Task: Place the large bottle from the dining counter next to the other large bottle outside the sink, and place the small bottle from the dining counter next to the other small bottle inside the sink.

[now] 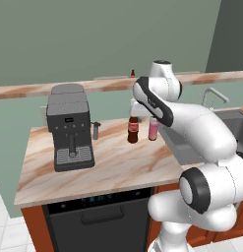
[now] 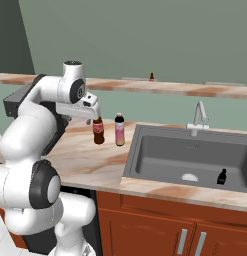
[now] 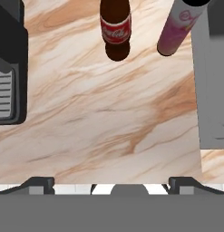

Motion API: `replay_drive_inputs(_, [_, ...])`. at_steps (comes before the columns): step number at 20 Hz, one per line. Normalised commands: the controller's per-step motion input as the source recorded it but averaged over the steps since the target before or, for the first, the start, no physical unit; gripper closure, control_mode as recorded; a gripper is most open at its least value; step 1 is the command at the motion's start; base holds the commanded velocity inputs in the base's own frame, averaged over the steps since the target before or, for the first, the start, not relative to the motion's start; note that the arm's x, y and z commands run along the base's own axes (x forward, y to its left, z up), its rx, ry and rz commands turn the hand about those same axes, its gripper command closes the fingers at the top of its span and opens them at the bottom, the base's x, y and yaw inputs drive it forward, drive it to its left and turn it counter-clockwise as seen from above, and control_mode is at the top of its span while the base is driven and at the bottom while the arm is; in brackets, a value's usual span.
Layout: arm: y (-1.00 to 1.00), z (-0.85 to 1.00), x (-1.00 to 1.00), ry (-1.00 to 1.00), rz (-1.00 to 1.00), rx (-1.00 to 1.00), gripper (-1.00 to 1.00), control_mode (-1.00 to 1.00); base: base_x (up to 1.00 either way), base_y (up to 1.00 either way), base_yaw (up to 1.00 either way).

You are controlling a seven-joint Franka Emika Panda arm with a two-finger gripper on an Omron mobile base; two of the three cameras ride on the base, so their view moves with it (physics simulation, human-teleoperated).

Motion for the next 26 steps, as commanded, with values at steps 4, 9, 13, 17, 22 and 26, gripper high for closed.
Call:
replay_drive_inputs(4, [0.0, 0.0, 0.0, 0.0, 0.0, 0.0, -1.0, -1.0, 0.0, 0.0, 0.0])
replay_drive_inputs(9, [0.0, 0.0, 0.0, 0.0, 0.0, 0.0, -1.0, 1.0, -0.05, 0.0, 0.0])
replay_drive_inputs(13, [0.0, 0.0, 0.0, 0.0, 0.0, 0.0, -1.0, 1.0, -0.86, 0.0, -0.02])
replay_drive_inputs(17, [0.0, 0.0, 0.0, 0.0, 0.0, 0.0, -1.0, 1.0, -1.0, 0.0, -0.03])
replay_drive_inputs(22, [0.0, 0.0, 0.0, 0.0, 0.0, 0.0, -1.0, 1.0, -1.0, 0.19, 0.0])
replay_drive_inputs(26, [0.0, 0.0, 0.0, 0.0, 0.0, 0.0, -1.0, 1.0, -0.33, 0.95, -0.03])
